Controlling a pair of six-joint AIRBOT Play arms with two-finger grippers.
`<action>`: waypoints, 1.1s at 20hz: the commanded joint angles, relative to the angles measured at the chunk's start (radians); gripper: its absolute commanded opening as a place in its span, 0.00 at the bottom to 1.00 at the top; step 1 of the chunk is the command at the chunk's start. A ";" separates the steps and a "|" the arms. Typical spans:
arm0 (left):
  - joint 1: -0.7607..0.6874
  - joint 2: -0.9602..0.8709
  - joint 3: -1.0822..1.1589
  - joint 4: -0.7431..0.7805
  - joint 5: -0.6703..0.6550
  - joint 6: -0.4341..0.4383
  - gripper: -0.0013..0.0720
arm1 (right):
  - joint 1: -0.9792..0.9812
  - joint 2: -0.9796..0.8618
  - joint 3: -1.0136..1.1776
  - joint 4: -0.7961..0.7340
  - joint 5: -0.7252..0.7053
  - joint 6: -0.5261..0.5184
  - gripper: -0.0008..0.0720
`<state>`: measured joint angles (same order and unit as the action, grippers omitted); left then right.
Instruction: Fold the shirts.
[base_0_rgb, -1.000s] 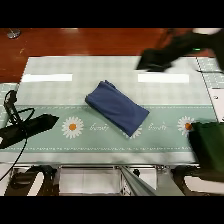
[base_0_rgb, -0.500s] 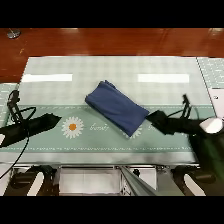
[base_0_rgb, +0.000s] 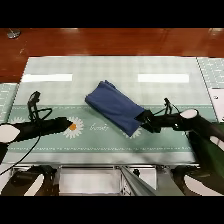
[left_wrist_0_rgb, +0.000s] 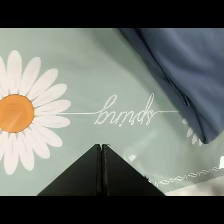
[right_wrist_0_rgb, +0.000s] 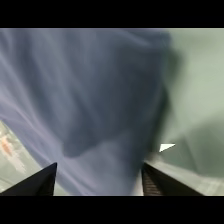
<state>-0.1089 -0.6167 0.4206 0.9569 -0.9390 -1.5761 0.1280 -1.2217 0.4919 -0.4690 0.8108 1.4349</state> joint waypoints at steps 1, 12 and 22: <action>-0.077 -0.055 -0.001 -0.001 0.083 -0.012 0.05 | 0.045 -0.158 0.132 0.010 0.009 -0.039 0.72; -0.116 -0.105 -0.001 -0.015 0.109 -0.011 0.05 | 0.103 -0.169 1.100 -0.657 0.545 0.168 0.04; -0.116 -0.105 -0.001 -0.016 0.098 -0.011 0.05 | -0.387 -0.106 1.546 -0.806 1.038 0.301 0.04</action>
<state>-0.2241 -0.7208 0.4206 0.9413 -0.8391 -1.5890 -0.0963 -1.3579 1.9785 -1.2465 1.6814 1.7020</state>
